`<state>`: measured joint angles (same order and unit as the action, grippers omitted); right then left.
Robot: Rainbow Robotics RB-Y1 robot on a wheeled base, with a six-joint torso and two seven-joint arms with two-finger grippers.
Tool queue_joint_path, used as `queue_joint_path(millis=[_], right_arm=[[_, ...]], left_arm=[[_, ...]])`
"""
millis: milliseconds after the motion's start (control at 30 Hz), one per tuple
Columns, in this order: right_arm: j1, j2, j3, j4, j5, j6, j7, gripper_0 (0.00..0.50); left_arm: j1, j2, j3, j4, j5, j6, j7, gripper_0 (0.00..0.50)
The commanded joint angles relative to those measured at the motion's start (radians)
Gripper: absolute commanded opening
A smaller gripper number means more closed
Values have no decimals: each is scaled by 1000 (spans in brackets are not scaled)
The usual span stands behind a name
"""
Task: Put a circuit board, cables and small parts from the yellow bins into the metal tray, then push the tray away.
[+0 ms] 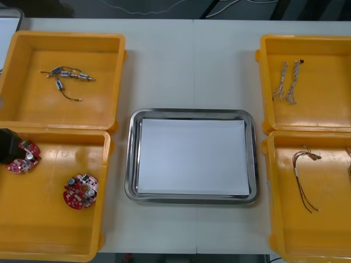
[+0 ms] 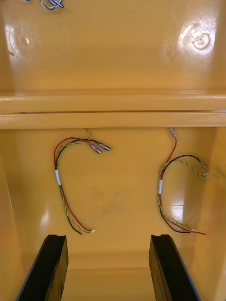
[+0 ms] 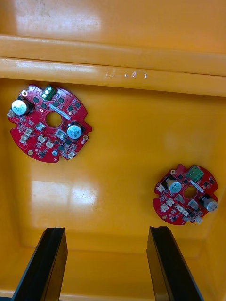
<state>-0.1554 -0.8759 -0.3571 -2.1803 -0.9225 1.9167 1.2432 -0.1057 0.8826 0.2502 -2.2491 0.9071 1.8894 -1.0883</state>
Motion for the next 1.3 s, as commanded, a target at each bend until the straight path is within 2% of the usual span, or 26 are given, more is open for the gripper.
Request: queue_joint_path(millis=[33,1300], right_arm=[[11,6,-34,-29,8,3,-13,500],[11,6,-34,-29,8,3,-13,500]], left_arm=[[18,15,31,-24,-8,-9,-76,500],[18,15,31,-24,-8,-9,-76,500]])
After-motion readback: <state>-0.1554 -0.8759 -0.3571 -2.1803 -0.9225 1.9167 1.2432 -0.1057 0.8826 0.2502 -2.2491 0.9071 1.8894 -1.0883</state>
